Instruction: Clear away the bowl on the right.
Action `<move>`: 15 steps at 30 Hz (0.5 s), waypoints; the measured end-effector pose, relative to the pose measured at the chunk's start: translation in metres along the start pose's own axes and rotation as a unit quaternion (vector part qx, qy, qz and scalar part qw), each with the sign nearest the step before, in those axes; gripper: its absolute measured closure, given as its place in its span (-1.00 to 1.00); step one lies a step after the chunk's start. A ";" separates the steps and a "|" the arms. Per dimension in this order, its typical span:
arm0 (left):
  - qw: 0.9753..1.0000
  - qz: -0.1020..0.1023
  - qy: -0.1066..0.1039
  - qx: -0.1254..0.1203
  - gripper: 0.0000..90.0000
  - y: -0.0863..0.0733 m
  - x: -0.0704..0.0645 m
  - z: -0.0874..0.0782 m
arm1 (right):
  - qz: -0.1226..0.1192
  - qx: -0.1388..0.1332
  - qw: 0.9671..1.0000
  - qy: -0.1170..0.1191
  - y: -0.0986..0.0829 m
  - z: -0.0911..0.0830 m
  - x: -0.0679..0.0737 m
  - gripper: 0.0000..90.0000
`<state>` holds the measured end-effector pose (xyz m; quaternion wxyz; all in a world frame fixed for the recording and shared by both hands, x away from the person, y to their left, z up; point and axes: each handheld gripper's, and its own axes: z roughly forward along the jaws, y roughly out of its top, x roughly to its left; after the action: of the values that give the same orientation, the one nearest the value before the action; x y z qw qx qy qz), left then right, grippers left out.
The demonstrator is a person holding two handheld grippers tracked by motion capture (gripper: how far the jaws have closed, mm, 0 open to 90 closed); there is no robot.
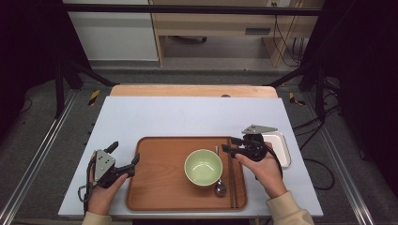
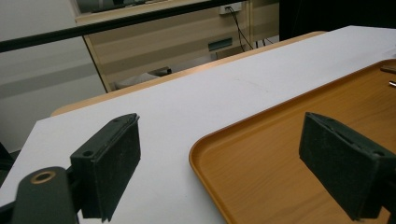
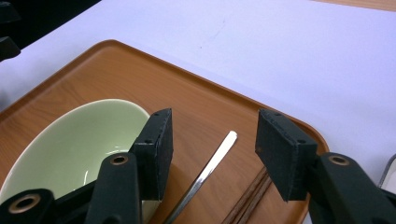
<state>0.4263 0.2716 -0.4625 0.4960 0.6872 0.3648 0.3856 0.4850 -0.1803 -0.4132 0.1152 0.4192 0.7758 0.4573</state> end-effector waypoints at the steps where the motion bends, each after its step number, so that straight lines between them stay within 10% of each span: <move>1: 1.000 0.000 0.000 0.000 -0.73 0.000 0.000 0.000 | 0.001 0.000 1.000 -0.002 0.000 0.001 0.001 0.03; 15: 1.000 -0.002 0.000 -0.002 -0.73 0.000 0.002 -0.001 | -0.007 -0.015 1.000 -0.016 0.002 -0.005 -0.003 -0.11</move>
<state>0.4264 0.2733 -0.4622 0.4979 0.6853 0.3660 0.3853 0.4847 -0.1852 -0.4092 0.1373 0.4192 0.7698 0.4613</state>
